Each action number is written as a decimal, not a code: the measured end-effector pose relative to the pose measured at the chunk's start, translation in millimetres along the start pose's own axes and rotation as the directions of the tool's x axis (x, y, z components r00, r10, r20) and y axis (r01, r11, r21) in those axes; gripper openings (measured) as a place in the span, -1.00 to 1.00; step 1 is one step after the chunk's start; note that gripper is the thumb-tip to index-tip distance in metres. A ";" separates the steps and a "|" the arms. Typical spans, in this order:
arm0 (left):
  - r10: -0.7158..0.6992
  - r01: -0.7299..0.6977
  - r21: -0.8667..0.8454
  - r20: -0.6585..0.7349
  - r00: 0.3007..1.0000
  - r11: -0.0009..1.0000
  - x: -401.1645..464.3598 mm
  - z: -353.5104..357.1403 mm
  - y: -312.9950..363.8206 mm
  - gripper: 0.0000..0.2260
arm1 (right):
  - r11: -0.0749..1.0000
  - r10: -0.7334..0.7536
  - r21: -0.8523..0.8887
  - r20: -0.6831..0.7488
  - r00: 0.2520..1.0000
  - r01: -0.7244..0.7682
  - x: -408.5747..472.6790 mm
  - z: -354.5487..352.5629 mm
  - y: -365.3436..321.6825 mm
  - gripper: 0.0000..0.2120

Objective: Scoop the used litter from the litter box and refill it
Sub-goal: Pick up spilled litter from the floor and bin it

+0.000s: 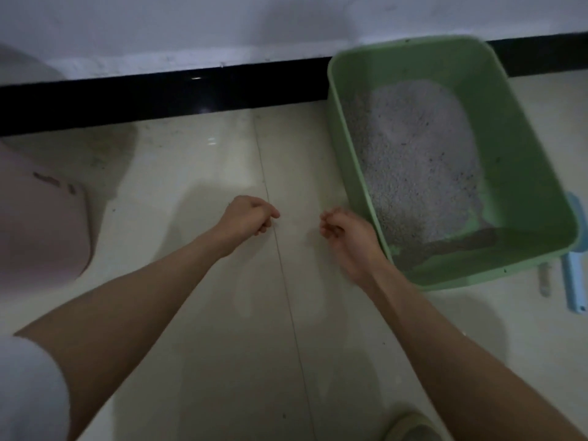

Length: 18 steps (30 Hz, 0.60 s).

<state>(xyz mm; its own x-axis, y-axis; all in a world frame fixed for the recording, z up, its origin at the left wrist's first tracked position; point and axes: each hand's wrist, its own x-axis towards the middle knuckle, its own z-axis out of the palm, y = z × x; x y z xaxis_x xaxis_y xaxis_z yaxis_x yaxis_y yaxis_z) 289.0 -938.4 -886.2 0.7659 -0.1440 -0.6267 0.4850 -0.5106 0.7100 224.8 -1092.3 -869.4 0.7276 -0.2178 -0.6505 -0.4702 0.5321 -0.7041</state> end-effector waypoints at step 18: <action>0.475 -0.324 0.471 -0.244 0.845 0.820 32.7 0.7 -36.9 -0.80 | 0.471 -0.401 -0.850 0.032 0.915 0.237 51.8 29.5 33.9 -0.84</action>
<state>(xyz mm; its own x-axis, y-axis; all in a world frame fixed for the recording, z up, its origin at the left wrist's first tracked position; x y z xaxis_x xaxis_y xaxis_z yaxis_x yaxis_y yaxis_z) 295.9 -924.9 -933.1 0.9810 -0.1570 -0.1140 -0.0498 -0.7717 0.6341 261.3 -1061.4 -918.6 0.8709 -0.3866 -0.3035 -0.4738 -0.4958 -0.7278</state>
